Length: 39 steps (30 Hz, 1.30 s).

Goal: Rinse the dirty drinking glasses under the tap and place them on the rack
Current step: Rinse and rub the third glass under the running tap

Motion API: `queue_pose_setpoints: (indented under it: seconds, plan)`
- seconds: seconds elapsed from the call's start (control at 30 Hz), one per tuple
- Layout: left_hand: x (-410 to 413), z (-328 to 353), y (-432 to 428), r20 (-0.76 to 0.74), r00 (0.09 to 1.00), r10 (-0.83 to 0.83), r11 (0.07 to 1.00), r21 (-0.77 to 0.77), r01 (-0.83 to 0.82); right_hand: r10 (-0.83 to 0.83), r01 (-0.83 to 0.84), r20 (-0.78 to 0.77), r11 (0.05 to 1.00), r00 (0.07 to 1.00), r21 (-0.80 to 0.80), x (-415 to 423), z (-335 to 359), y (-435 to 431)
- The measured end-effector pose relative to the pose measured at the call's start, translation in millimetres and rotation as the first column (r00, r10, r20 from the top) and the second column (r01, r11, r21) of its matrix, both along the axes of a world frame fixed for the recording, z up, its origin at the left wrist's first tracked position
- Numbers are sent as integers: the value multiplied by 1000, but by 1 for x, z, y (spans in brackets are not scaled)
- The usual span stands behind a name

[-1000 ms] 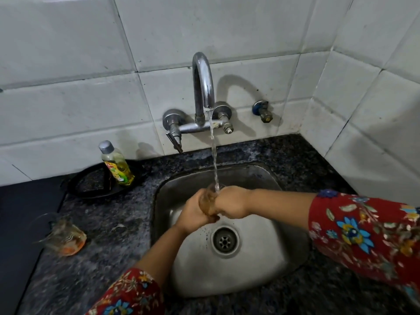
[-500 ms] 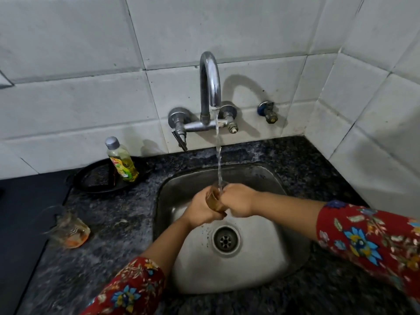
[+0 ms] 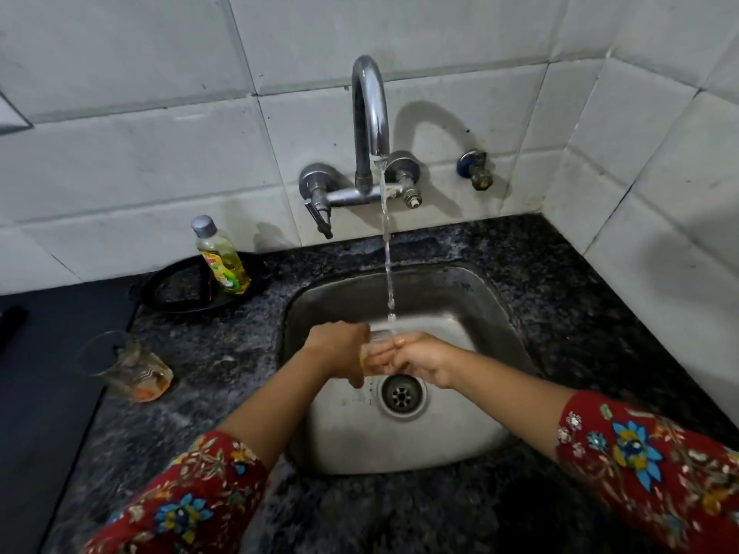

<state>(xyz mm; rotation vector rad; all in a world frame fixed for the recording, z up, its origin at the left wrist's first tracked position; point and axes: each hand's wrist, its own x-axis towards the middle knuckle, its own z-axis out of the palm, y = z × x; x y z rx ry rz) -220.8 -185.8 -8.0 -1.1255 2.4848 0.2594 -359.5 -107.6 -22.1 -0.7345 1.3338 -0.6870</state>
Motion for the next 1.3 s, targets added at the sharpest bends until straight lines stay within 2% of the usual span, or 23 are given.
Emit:
queue_pose_setpoints:
  seconds: [0.13, 0.27, 0.37, 0.43, 0.47, 0.5, 0.53, 0.57, 0.6, 0.63, 0.67, 0.7, 0.77, 0.83, 0.9, 0.97, 1.03, 1.1, 1.13, 1.17, 1.2, 1.23, 1.3]
  plan:
    - [-4, 5, 5, 270, 959, -83, 995, -28, 94, -131, 90, 159, 966, 979, 242, 5, -12, 8]
    - [-9, 7, 6, 286, 954, -89, 989, -88, 118, -242, 171, 245, 945, 939, 280, 4, -11, 11]
    - [-10, 11, 3, 106, 993, -49, 997, -50, 54, -117, 106, 238, 993, 964, 57, 0, 2, 12]
    - [-9, 7, -1, -158, 987, 10, 999, 34, -4, 74, -64, 53, 984, 996, -167, -5, 11, 10]
    - [-7, 3, -3, -307, 951, 47, 994, 107, -15, 197, -227, -139, 939, 971, -257, -7, 16, 8]
    - [-6, -2, -5, -446, 890, 91, 982, 187, -7, 317, -460, -414, 832, 853, -310, -11, 19, 1]
    - [-6, -7, -7, -564, 812, 147, 963, 270, 13, 388, -712, -694, 654, 607, -257, -17, 24, -8]
    - [-7, -11, -9, -641, 736, 218, 934, 356, 33, 372, -876, -878, 471, 301, -101, -22, 28, -18]
    - [-7, -13, -10, -688, 668, 284, 901, 431, 61, 287, -941, -958, 328, 8, 90, -26, 32, -26]
    - [-8, -15, -12, -714, 613, 338, 873, 481, 78, 181, -944, -964, 231, -195, 234, -28, 37, -35]
    - [-9, -16, -13, -731, 559, 392, 845, 526, 96, 109, -922, -940, 184, -325, 340, -28, 42, -40]
    - [-10, -17, -13, -736, 507, 449, 816, 569, 103, 56, -903, -917, 157, -395, 399, -27, 47, -44]
    - [-13, -23, -12, -759, 403, 512, 803, 589, 88, 53, -892, -909, 178, -414, 416, -24, 56, -52]
    - [-16, -32, -8, -818, 275, 505, 852, 524, -8, 119, -880, -935, 317, -333, 353, -20, 58, -56]
    - [-17, -37, -10, -836, 242, 493, 869, 487, -87, 146, -876, -948, 363, -283, 317, -20, 59, -55]
    - [-15, -36, -16, -809, 386, 444, 883, 467, -39, 178, -904, -958, 329, -226, 274, -27, 59, -54]
    - [-13, -34, -24, -744, 560, 366, 876, 478, 62, 203, -913, -975, 374, -87, 159, -38, 65, -49]
    - [-13, -30, -24, -715, 588, 378, 846, 524, 94, 76, -949, -986, 267, -150, 165, -43, 61, -45]
    - [-14, -29, -21, -725, 558, 403, 844, 531, 80, 49, -945, -972, 226, -230, 235, -41, 52, -43]
    - [-17, -29, -15, -752, 502, 426, 860, 510, 34, 63, -926, -961, 256, -271, 278, -36, 43, -40]
    - [-19, -31, -9, -783, 446, 434, 883, 468, -38, 107, -903, -956, 313, -273, 293, -25, 42, -34]
    - [-22, -33, -4, -814, 385, 434, 897, 428, -105, 149, -907, -958, 314, -244, 280, -17, 38, -32]
    - [-22, -36, -1, -847, 291, 445, 895, 412, -169, 56, -947, -976, 238, -209, 216, -15, 28, -44]
